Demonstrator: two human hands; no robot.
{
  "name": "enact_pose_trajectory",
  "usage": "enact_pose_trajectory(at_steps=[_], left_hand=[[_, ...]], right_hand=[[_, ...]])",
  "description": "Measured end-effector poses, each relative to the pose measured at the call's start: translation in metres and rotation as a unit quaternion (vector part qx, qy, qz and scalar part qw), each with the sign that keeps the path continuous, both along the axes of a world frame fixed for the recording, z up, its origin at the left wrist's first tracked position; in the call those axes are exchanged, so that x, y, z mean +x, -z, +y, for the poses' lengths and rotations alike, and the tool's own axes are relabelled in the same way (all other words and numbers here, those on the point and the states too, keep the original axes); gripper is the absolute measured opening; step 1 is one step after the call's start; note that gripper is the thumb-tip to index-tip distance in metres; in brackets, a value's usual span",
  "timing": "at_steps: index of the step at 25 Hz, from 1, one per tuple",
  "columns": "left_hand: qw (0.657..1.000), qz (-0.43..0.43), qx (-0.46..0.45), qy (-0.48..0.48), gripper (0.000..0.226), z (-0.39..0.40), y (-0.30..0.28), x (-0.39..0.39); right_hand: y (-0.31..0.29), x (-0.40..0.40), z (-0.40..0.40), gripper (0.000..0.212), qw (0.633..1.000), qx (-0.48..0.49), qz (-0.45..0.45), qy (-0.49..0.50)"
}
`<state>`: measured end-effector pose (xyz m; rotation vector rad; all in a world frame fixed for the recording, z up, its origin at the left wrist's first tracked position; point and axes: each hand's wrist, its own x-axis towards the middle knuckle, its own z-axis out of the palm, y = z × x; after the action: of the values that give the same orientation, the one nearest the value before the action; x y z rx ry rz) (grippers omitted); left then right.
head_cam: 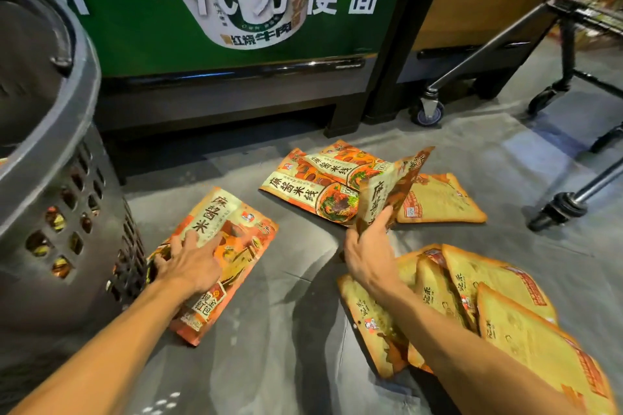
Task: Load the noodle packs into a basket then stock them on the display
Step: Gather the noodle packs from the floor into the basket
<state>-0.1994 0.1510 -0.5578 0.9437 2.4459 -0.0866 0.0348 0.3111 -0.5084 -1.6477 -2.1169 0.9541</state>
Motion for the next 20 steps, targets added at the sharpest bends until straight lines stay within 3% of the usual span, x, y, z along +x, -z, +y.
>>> enact_pose_trajectory(at_steps=[3,6,9,12,16,18,20], left_hand=[[0.999,0.007,0.011,0.037,0.059,-0.001,0.001,0.004],[0.998,-0.012,0.065,0.004,0.058,-0.006,-0.004,0.007],[0.991,-0.029,0.116,-0.062,0.088,-0.012,0.0,0.011],[0.992,-0.025,0.074,-0.097,0.11,-0.016,0.005,0.009],[0.984,-0.057,0.093,-0.141,0.105,-0.017,0.01,0.001],[0.973,-0.113,0.106,-0.169,0.107,-0.017,0.009,-0.003],[0.956,-0.178,0.123,-0.198,0.093,-0.019,0.008,-0.007]], right_hand=[[-0.001,-0.018,-0.022,0.084,1.0,0.0,0.012,-0.002],[0.002,-0.026,-0.037,0.087,1.0,0.001,0.01,-0.015],[0.009,-0.025,-0.045,0.09,0.999,0.017,0.03,-0.017],[0.01,-0.016,-0.043,0.102,0.999,0.031,0.025,-0.013],[0.007,0.004,-0.028,0.116,0.998,0.023,0.066,-0.001],[0.004,0.014,-0.013,0.117,0.995,0.01,0.097,-0.007],[-0.001,0.021,0.008,0.123,0.994,-0.007,0.107,-0.012]])
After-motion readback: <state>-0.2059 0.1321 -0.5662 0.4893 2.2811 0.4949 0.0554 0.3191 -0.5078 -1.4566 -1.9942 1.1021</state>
